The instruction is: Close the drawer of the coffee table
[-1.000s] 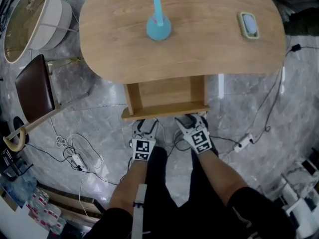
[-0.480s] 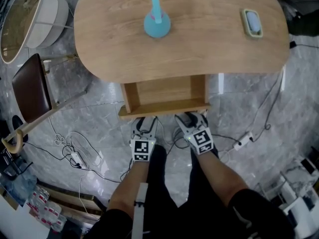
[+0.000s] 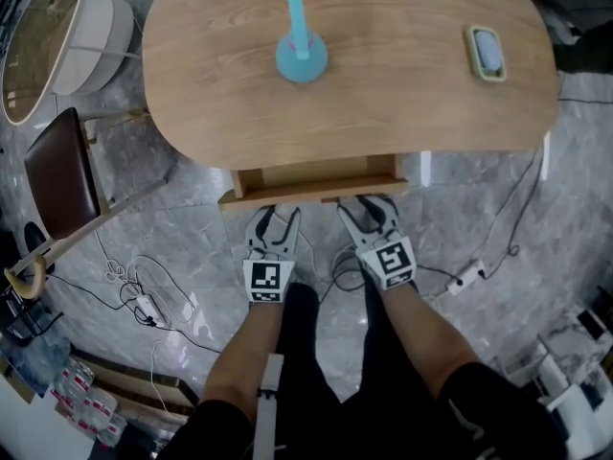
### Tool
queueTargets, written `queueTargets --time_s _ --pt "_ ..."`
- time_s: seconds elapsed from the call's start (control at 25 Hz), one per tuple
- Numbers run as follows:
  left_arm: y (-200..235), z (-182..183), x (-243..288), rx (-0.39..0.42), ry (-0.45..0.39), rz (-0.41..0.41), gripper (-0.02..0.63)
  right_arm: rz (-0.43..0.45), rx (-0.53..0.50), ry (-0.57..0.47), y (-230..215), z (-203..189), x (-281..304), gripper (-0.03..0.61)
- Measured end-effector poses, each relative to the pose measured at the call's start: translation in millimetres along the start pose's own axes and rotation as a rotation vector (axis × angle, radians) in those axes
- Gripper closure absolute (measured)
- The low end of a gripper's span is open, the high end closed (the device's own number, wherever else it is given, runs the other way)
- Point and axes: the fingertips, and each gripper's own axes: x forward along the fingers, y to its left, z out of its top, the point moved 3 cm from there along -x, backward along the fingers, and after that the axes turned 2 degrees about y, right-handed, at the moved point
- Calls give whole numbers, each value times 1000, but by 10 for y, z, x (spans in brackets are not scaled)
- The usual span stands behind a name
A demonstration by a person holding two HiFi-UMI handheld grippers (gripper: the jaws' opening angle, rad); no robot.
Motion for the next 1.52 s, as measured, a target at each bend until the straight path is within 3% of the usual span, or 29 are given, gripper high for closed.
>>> queueTargets --time_s 0.24,0.92,1.52 --pt "157 160 157 23 -9 -3 426 1 -13 -28 -142 186 180 417" --pt "514 550 534 24 -86 85 440 25 -82 -88 -501 550 514 419" --pt "642 660 678 22 -116 115 453 29 -102 -166 -644 727 634 433"
